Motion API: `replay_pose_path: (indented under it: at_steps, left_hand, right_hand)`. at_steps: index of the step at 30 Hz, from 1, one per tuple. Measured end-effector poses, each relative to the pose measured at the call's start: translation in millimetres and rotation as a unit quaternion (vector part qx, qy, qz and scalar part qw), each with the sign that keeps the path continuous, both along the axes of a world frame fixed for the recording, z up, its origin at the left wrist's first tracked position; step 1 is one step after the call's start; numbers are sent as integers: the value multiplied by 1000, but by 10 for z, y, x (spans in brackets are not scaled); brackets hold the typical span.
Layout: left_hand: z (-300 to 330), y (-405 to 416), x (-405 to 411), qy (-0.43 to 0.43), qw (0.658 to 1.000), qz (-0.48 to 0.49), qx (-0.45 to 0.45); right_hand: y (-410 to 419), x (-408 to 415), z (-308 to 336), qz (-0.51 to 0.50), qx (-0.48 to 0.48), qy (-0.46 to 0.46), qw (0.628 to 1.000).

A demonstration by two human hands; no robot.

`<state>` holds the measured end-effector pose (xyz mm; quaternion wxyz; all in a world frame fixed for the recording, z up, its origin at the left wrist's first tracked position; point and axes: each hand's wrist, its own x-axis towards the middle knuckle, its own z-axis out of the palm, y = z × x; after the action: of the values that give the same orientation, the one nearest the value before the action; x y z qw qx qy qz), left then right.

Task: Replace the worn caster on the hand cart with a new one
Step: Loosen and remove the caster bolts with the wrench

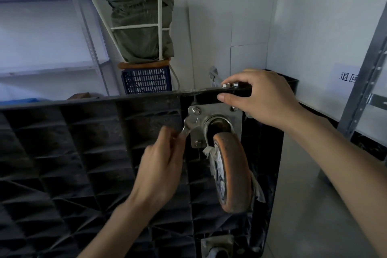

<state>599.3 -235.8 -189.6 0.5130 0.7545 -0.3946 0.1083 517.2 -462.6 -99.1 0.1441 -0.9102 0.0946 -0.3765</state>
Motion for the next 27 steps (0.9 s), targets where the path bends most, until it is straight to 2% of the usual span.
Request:
replay_pose_path:
  at_steps: [2,5,9,16,20,22,24,27]
  left_hand:
    - [209,101,71,-72,996,16,54]
    - [463,204,188,-146,975,89,140]
    - [695,231,220,-180,953,127,206]
    - [961,116,242,-241,925,155,250]
    - [1049,81,328,-204,924,159,282]
    - [895,94,361,-159,942,141,258]
    - [609,86,320,-90,970,110,199]
    - [207,-64,211,54,996,40,53]
  right_hand:
    - [11,-4,0,-1,0,-1,1000]
    - [23,-9,4,-2,-1,-1,1000]
    - [31,-15,6,-2,4,0,1000]
    - [27,-10,-2,-4,-1,-3,1000]
    - [33,2,-10,-3,-6,-7,1000]
    - [34,-4,-15,-4,-6,-10,1000]
    - [38,-12,-20,-4,-3,-12,1000]
    - [38,-5,-26,-7,-5,-13,1000]
